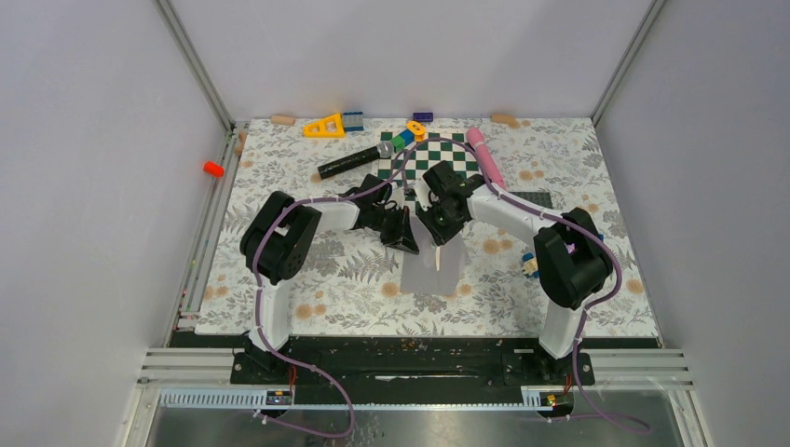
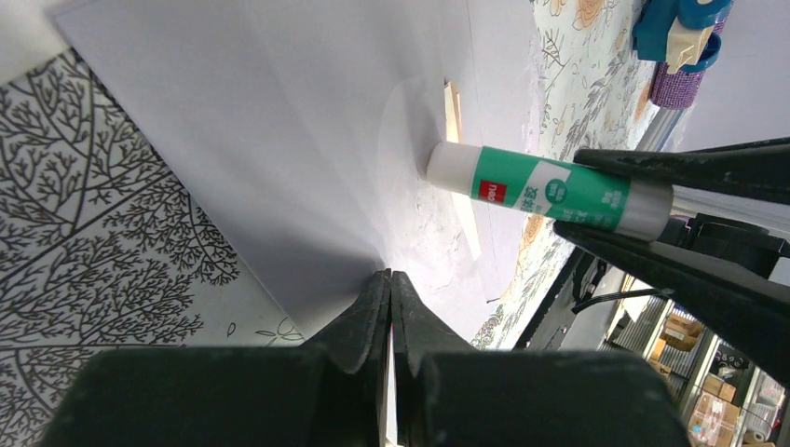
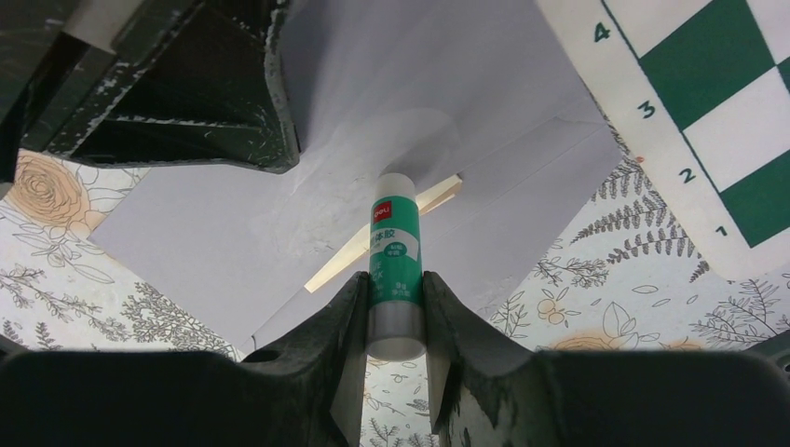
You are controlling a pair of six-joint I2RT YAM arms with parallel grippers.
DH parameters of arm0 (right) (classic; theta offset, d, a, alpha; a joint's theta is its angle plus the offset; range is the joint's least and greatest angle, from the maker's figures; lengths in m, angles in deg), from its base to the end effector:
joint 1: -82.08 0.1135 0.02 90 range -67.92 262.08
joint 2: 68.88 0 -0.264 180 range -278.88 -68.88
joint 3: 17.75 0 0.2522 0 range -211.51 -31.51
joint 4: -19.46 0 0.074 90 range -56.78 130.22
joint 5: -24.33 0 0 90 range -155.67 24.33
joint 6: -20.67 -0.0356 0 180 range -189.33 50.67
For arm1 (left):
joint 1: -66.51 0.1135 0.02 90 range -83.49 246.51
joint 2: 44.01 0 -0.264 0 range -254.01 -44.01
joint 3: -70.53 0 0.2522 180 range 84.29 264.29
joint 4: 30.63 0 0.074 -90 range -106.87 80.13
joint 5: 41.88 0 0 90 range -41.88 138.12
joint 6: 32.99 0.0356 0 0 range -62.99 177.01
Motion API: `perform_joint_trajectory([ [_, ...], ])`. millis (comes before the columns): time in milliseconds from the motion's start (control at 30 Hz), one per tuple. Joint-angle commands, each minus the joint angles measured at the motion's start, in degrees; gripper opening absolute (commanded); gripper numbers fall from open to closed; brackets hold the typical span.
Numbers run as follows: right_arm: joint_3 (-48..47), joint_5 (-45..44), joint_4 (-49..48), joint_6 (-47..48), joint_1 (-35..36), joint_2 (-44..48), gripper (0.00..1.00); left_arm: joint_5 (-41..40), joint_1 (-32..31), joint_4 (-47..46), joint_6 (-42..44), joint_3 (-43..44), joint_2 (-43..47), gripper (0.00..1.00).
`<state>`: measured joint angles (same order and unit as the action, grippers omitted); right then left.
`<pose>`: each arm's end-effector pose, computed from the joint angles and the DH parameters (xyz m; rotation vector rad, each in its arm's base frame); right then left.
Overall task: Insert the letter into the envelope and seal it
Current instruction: Paint the envelope at the center of the board.
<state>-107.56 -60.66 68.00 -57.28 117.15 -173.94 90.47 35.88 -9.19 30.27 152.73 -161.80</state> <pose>0.3094 0.2210 0.2039 -1.1046 2.4644 0.2412 0.3343 -0.2258 0.1161 0.4005 2.6850 -1.2996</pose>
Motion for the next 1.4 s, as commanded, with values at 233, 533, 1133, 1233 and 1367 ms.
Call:
perform_joint_trajectory([
  [233,-2.08,-4.75,-3.48,-1.46,-1.93,-1.64,0.00,-7.59,-1.62,2.51,4.51,-0.86,-0.87,0.00],
  [533,-2.84,-2.61,-3.75,-1.57,-2.02,-2.18,0.00,-7.58,-1.62,2.43,4.51,-0.84,-1.03,0.00],
  [1133,0.68,8.30,1.35,0.31,-1.89,1.21,0.00,-8.48,-1.62,2.60,4.15,-0.77,-1.21,0.00],
  [1233,1.05,8.72,2.03,0.72,-1.77,1.54,0.00,-8.65,-1.62,2.64,4.07,-0.83,-1.13,0.00],
  [1367,1.06,10.40,3.09,1.44,-1.69,2.07,0.00,-8.85,-1.62,2.77,4.15,-0.89,-1.03,0.00],
])
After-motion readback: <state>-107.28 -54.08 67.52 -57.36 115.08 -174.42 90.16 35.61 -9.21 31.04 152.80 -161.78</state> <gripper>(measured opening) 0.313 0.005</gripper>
